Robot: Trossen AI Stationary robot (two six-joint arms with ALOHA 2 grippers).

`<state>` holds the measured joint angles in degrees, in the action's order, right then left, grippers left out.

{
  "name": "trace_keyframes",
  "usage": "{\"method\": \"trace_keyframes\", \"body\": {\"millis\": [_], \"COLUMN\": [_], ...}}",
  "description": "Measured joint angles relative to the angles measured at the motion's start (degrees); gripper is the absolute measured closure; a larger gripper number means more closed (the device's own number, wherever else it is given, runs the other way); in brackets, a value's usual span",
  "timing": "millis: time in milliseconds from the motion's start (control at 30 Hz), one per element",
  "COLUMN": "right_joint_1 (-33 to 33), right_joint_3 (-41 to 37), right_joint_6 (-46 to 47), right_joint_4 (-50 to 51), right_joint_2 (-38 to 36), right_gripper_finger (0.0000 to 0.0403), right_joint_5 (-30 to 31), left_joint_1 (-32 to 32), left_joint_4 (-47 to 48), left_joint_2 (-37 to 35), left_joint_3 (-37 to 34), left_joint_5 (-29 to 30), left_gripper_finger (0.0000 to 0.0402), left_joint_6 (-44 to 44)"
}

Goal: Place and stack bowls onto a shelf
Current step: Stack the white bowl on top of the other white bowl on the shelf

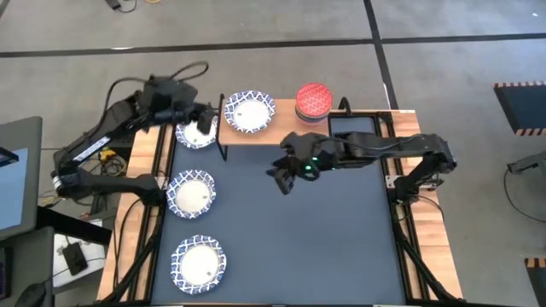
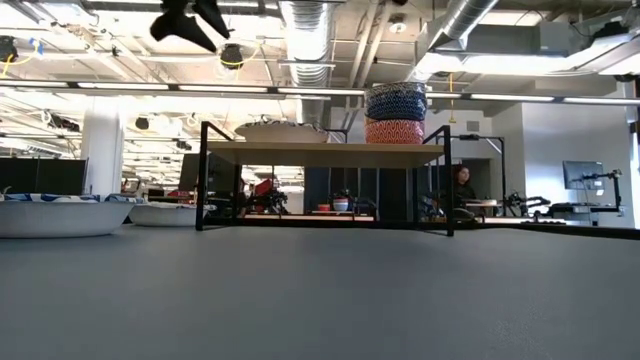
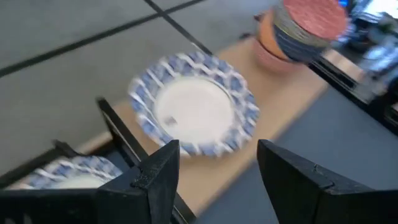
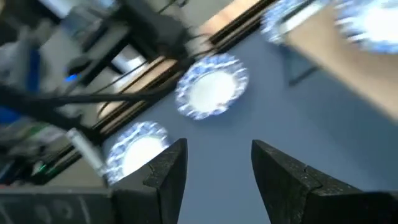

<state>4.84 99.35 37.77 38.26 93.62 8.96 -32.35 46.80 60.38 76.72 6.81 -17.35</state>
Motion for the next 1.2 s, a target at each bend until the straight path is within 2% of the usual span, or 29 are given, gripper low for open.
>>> {"method": "trace_keyframes", "body": {"millis": [200, 300, 433, 600, 800, 967, 1200], "right_joint_1": [-2.45, -3.11, -3.54, -2.8, -1.49, 1.61, 5.04], "right_joint_3": [0.0, 0.02, 0.09, -0.02, 0.02, 0.07, 2.94], "right_joint_6": [-0.74, -0.7, 0.78, 2.5, 9.33, 16.48, 19.53], "right_joint_4": [-10.47, -12.53, -13.2, -19.6, -34.48, -47.43, -49.55], "right_joint_2": [6.26, 9.29, 14.91, 23.26, 33.24, 40.34, 47.39], "right_gripper_finger": [0.0199, 0.02, 0.02, 0.02, 0.02, 0.0194, 0.0176], "right_joint_5": [-10.41, -12.0, -14.41, -21.14, -30.74, -30.8, -29.26], "left_joint_1": [9.28, 13.18, 18.43, 25.65, 31.87, 35.32, 38.16], "left_joint_4": [-0.13, 0.2, 0.08, 0.67, 1.26, 1.35, 2.32], "left_joint_2": [-8.5, -12.13, -15.9, -18.6, -19.13, -18.51, -17.21], "left_joint_3": [-10.44, -15.61, -21.39, -25.26, -26.2, -26.21, -26.2], "left_joint_5": [-1.07, -5.53, -11.14, -12.58, -10.41, -6.92, -5.81], "left_gripper_finger": [0.0203, 0.0203, 0.0203, 0.0203, 0.0203, 0.0203, 0.0203], "left_joint_6": [-3.07, -2.85, -6.93, -11.44, -13.89, -13.1, -13.4]}}
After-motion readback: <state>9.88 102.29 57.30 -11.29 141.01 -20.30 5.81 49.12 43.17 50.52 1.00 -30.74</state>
